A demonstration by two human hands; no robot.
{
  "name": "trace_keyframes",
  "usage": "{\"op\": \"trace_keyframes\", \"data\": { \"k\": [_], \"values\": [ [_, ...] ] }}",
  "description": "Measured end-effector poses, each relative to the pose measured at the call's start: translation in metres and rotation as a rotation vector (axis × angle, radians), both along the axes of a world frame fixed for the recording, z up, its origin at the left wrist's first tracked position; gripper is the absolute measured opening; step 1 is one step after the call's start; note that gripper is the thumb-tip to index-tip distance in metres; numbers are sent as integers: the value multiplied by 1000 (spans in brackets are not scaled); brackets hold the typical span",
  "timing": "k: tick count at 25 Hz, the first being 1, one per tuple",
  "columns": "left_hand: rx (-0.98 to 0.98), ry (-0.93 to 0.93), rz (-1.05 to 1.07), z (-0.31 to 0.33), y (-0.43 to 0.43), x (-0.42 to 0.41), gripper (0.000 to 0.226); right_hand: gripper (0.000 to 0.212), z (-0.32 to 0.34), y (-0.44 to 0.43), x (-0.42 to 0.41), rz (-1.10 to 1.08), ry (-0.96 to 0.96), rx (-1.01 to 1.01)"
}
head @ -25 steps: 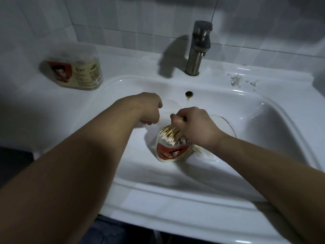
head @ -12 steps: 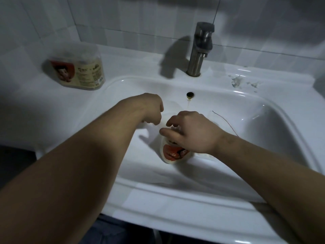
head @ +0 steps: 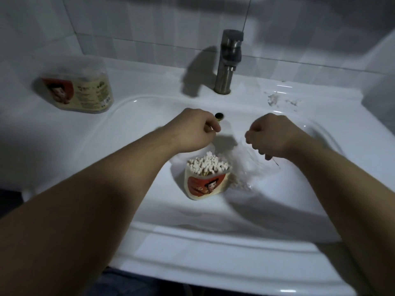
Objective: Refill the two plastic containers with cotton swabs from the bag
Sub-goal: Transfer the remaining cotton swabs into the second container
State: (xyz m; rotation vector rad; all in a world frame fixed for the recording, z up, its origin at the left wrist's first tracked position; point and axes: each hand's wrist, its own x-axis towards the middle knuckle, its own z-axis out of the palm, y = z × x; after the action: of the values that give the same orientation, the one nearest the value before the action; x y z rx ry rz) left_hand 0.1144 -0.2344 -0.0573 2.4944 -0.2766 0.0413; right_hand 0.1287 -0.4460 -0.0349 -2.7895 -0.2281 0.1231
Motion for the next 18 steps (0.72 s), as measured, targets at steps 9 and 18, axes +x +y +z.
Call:
{"op": "trace_keyframes", "data": {
  "k": [9,18],
  "values": [
    [144,154,-212,-10,-20,-5,40,27,-26,-4,-1,196,427,-131],
    [735,322,-288,-35,-26,0,121,20,-36,12,-5,291,448,-401]
  ]
}}
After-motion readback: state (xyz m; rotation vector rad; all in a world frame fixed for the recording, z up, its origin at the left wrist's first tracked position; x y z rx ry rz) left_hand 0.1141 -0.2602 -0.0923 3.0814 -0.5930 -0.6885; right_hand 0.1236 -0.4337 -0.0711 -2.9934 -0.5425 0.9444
